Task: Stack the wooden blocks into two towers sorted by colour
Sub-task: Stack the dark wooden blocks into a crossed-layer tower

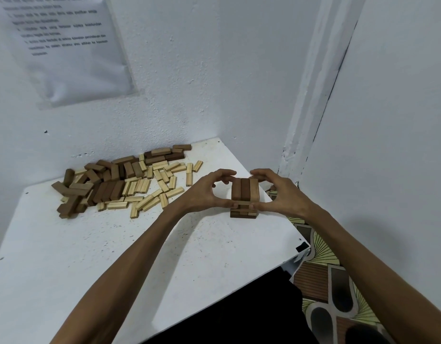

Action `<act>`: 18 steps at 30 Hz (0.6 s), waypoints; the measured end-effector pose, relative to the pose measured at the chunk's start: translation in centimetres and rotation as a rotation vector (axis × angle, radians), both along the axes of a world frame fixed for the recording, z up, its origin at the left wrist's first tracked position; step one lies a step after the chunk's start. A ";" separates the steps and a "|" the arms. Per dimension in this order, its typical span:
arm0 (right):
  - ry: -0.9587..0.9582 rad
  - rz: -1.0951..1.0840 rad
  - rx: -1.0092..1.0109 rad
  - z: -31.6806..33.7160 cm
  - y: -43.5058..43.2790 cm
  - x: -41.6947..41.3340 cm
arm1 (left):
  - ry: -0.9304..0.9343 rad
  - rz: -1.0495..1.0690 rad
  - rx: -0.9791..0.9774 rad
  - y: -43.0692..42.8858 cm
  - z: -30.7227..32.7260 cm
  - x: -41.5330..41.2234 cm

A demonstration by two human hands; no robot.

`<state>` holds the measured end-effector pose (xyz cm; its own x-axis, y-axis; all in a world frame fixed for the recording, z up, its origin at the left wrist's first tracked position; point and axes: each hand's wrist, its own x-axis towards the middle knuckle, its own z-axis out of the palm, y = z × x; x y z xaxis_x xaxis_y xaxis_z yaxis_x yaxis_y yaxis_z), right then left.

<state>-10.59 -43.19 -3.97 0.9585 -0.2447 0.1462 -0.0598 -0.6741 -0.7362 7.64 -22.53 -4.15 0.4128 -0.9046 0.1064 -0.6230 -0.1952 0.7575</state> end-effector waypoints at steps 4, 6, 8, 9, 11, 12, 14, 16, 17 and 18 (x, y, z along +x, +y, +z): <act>-0.017 -0.008 0.004 -0.4 -0.1 0.0 | -0.002 0.025 -0.034 0.2 -0.3 0.0; -0.020 -0.007 0.007 -0.4 -0.1 0.0 | 0.002 0.036 -0.051 0.3 -0.3 -0.1; -0.012 -0.011 0.011 -0.4 -0.1 0.0 | 0.002 0.044 -0.071 0.3 -0.2 -0.2; -0.008 -0.016 0.013 -0.4 -0.1 0.0 | 0.001 0.046 -0.082 0.3 -0.2 -0.2; -0.015 -0.022 0.016 -0.4 0.1 0.0 | -0.001 0.043 -0.094 0.2 -0.1 -0.2; -0.020 -0.023 0.018 -0.4 0.1 0.0 | 0.001 0.043 -0.096 0.2 -0.1 -0.3; -0.026 -0.024 0.025 -0.3 0.2 -0.1 | 0.006 0.047 -0.097 0.1 -0.1 -0.4; -0.029 -0.027 0.036 -0.3 0.2 -0.1 | 0.012 0.051 -0.099 0.0 -0.2 -0.4; -0.029 -0.030 0.039 -0.3 0.2 -0.1 | 0.016 0.051 -0.101 -0.1 -0.3 -0.4; -0.031 -0.031 0.039 -0.3 0.1 -0.1 | 0.019 0.048 -0.101 -0.1 -0.3 -0.5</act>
<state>-10.70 -43.06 -4.30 0.9454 -0.2808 0.1654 -0.0572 -0.6428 -0.7639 7.18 -22.63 -4.44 0.4579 -0.8691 0.1873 -0.5999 -0.1466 0.7865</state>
